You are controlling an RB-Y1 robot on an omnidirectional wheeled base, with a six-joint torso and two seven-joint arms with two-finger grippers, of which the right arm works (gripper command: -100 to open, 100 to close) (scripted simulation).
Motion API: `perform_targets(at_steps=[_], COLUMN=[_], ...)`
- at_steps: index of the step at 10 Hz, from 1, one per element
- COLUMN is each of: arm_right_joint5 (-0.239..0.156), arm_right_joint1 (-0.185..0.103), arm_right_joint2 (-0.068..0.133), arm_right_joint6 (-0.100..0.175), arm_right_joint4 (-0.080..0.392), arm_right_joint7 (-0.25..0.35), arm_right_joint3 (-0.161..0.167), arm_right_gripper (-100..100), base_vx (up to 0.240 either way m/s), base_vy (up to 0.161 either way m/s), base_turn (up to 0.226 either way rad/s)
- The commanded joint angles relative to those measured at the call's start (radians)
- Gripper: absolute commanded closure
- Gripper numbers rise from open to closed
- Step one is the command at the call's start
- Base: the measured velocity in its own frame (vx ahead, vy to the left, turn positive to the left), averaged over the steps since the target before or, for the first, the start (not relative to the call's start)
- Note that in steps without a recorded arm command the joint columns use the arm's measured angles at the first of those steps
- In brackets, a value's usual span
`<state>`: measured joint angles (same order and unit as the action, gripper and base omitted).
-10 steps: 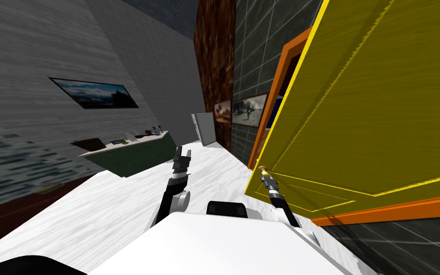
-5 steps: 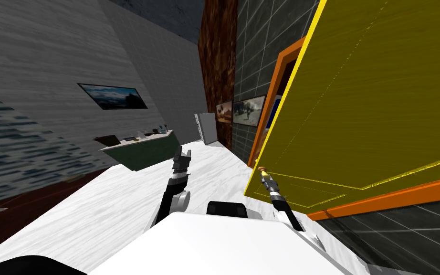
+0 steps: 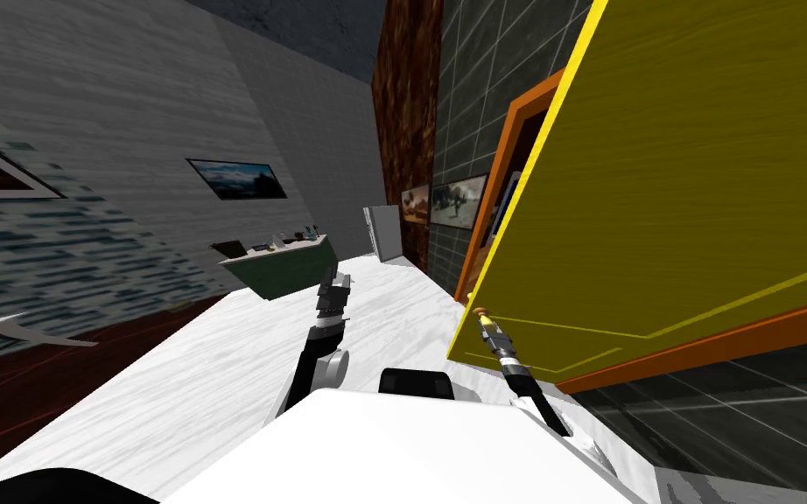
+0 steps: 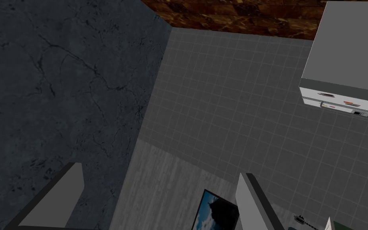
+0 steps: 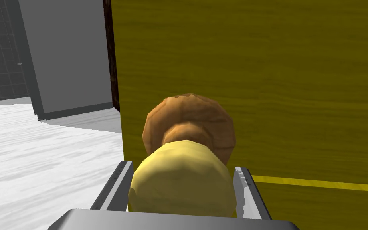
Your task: Pull the door open
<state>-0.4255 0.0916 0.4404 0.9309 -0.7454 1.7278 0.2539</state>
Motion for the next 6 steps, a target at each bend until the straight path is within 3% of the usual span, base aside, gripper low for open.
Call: perform_targets(at_steps=[1,3,4,6], arm_right_joint5=[0.01,0.019,0.016,0.032], arm_right_joint1=[0.01,0.021,0.018,0.052], arm_right_joint2=[0.014,0.029,0.024,0.042], arm_right_joint6=[0.023,0.039,0.03,0.084], arm_right_joint4=[0.005,0.002,0.002,0.012], arm_right_joint7=[0.025,0.044,0.036,0.058], arm_right_joint3=[0.018,0.035,0.029,0.051], arm_right_gripper=[100,100,100,100], base_vx=[-0.201,-0.184,-0.081,-0.029], base_vy=[-0.021,-0.041,-0.019,-0.009], base_turn=[0.085,0.062,0.013,0.006])
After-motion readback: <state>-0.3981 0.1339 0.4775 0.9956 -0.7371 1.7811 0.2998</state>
